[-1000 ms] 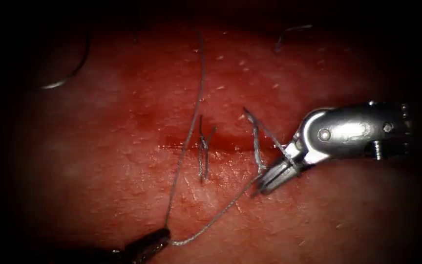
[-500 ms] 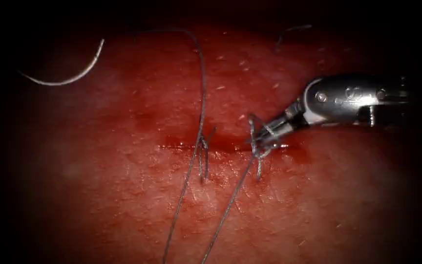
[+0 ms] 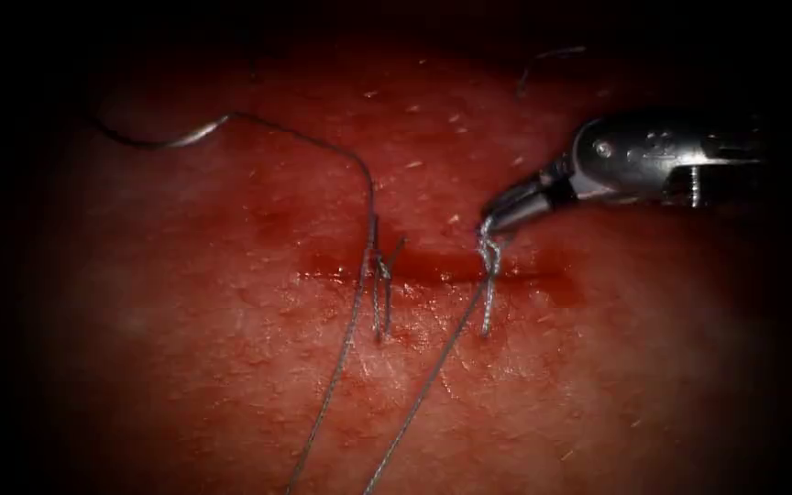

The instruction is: Wound Closure

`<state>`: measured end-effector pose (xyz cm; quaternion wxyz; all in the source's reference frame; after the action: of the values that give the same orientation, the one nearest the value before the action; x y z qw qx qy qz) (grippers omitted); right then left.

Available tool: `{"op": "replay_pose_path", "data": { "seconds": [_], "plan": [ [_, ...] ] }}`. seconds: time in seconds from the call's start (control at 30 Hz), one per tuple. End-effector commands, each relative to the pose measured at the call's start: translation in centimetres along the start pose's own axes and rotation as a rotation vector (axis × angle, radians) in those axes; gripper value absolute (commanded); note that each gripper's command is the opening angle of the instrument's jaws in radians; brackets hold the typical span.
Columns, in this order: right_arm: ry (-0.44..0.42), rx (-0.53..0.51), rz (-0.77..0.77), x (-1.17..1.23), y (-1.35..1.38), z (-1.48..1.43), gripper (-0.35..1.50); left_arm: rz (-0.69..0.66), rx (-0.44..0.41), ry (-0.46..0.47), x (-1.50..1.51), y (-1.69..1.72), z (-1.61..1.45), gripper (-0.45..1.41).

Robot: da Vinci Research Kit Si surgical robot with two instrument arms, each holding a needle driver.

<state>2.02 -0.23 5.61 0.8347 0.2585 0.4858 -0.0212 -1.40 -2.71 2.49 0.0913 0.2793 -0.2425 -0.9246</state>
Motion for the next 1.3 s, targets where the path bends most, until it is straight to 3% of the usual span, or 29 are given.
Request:
{"op": "replay_pose_path", "data": {
  "seconds": [0.03,0.13,0.37,0.67,1.1,1.2,1.27,1.3],
  "plan": [
    [-0.001,0.002,-0.002,-0.03,-0.02,0.08,-0.35,0.003,-0.031,0.041,0.07,0.04,-0.05,-0.45],
    [-0.003,-0.001,0.000,-0.03,-0.08,0.09,-0.35,0.004,-0.083,0.108,0.16,0.04,-0.31,-0.45],
    [0.006,-0.057,0.043,-0.05,0.02,0.06,-0.35,-0.001,-0.149,0.162,0.23,0.13,-0.50,-0.45],
    [0.058,-0.237,0.194,-0.21,0.16,-0.02,-0.35,-0.003,-0.210,0.245,0.36,0.35,-0.48,-0.45],
    [0.049,-0.272,0.236,-0.57,0.20,0.08,-0.35,0.019,-0.282,0.299,0.41,0.64,-0.55,-0.45],
    [0.163,-0.253,0.238,-0.48,0.15,0.05,-0.35,-0.007,-0.252,0.288,0.37,0.42,-0.51,-0.45],
    [0.214,-0.306,0.247,-0.43,0.15,-0.01,0.54,-0.022,-0.214,0.285,0.34,0.27,-0.49,-0.45],
    [0.228,-0.330,0.252,-0.41,0.15,-0.04,0.85,-0.031,-0.194,0.285,0.32,0.20,-0.48,-0.45]
  ]
}}
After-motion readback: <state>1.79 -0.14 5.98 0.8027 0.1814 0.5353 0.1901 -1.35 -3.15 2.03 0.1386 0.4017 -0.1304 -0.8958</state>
